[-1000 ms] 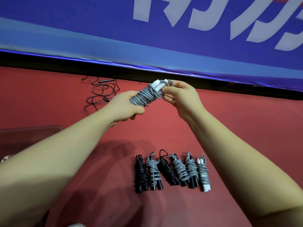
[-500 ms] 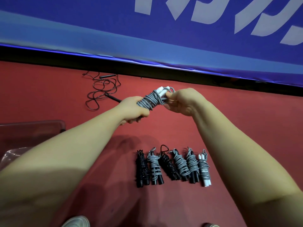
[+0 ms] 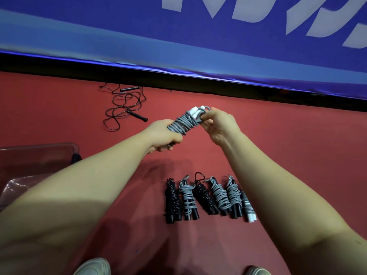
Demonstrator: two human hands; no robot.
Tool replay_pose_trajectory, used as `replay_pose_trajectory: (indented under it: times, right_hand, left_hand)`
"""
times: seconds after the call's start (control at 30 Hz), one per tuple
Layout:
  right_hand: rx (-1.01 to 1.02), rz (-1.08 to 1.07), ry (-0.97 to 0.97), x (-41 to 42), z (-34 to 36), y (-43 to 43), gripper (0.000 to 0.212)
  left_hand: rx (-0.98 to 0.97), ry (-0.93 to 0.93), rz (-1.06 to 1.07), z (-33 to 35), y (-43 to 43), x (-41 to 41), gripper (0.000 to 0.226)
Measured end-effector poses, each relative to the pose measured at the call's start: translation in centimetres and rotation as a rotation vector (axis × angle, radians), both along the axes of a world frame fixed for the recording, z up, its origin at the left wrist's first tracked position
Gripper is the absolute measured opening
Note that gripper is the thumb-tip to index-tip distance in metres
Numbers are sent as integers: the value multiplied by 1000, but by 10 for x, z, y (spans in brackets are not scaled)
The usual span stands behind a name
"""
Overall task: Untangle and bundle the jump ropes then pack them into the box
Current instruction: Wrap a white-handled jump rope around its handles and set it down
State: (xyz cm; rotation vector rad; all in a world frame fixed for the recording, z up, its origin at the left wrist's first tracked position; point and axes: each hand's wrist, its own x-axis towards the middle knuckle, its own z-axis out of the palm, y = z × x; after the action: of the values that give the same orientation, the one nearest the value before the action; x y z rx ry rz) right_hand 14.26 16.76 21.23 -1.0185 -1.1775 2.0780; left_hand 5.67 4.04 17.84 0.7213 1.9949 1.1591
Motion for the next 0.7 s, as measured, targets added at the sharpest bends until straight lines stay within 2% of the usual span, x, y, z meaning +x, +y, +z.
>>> replay_pose_trajectory:
  times: [0.07, 0.13, 0.27, 0.37, 0.43, 0.57, 0.7]
  right_hand:
    - [22, 25, -38, 1, 3, -1, 32]
    - [2, 32, -42, 2, 3, 0, 38]
    - [6, -105, 125, -3, -4, -3, 52]
    - [141, -165, 342, -10, -6, -7, 47]
    - [268, -83, 396, -12, -6, -8, 47]
    - [715, 151, 127, -10, -9, -1, 47]
    - [1046, 163, -158, -7, -10, 2, 39]
  left_hand:
    - [-1, -4, -4, -1, -1, -2, 19]
    - [3, 3, -14, -1, -2, -1, 18]
    - [46, 3, -27, 1, 1, -1, 19]
    - [114, -170, -52, 6, 4, -1, 21]
    - [152, -272, -68, 8, 2, -3, 21]
    - [91, -127, -39, 8, -8, -11, 21]
    - [59, -52, -41, 5, -12, -14, 21]
